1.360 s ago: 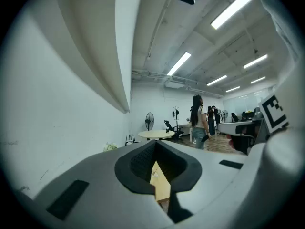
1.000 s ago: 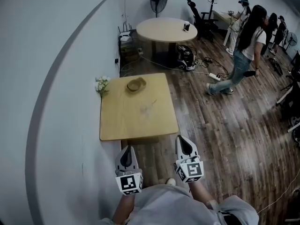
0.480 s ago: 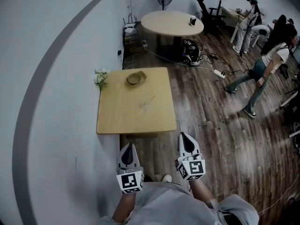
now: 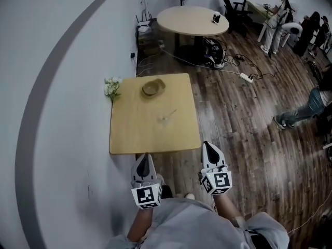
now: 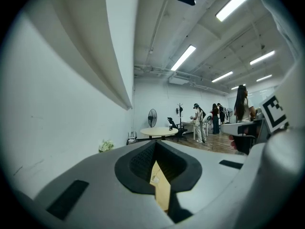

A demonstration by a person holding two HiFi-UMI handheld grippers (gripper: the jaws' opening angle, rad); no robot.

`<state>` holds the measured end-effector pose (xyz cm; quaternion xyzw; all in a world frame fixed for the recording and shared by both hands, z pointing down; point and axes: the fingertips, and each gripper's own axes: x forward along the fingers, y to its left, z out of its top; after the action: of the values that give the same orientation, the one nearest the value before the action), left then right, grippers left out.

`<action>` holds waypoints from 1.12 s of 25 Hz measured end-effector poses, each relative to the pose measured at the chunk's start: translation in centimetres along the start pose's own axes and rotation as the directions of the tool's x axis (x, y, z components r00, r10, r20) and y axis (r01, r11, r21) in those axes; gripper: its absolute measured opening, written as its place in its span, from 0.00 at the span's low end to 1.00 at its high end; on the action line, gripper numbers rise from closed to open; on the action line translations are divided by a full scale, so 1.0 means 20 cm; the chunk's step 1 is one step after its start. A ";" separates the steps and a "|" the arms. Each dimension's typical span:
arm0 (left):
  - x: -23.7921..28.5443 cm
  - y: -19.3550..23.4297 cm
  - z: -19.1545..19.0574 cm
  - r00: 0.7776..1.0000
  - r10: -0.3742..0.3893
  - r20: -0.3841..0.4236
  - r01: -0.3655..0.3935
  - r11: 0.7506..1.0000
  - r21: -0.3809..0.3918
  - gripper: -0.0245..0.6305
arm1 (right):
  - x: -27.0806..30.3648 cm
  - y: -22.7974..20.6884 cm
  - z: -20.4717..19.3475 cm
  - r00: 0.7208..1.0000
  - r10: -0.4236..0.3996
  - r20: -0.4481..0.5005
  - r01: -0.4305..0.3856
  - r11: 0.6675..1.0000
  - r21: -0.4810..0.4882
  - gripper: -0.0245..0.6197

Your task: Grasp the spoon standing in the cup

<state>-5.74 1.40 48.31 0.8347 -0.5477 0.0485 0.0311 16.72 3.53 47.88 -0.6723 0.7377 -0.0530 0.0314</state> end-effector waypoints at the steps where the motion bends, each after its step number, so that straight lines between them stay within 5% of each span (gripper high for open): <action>1: 0.06 0.02 0.01 1.000 -0.015 0.009 0.015 1.000 -0.001 0.04 | 0.05 -0.01 0.00 1.000 -0.012 0.001 0.012 1.000 -0.003 0.04; 8: 0.38 0.12 0.11 0.990 -0.133 0.043 0.133 0.991 0.006 0.04 | 0.36 -0.02 0.06 0.995 -0.093 0.018 0.093 0.996 -0.007 0.04; 17: 0.62 0.37 0.11 0.984 -0.172 0.036 0.171 0.985 0.028 0.04 | 0.62 0.09 0.00 0.990 -0.138 0.015 0.138 0.990 0.014 0.04; 28: 0.79 0.41 0.17 0.993 -0.103 0.052 0.104 0.995 -0.006 0.04 | 0.86 0.03 -0.20 0.992 -0.092 -0.084 0.095 0.995 0.038 0.04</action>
<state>-6.80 -16.55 46.77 0.8628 -0.5045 0.0229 0.0232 14.04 -13.37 52.16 -0.7026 0.7048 -0.0973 0.0126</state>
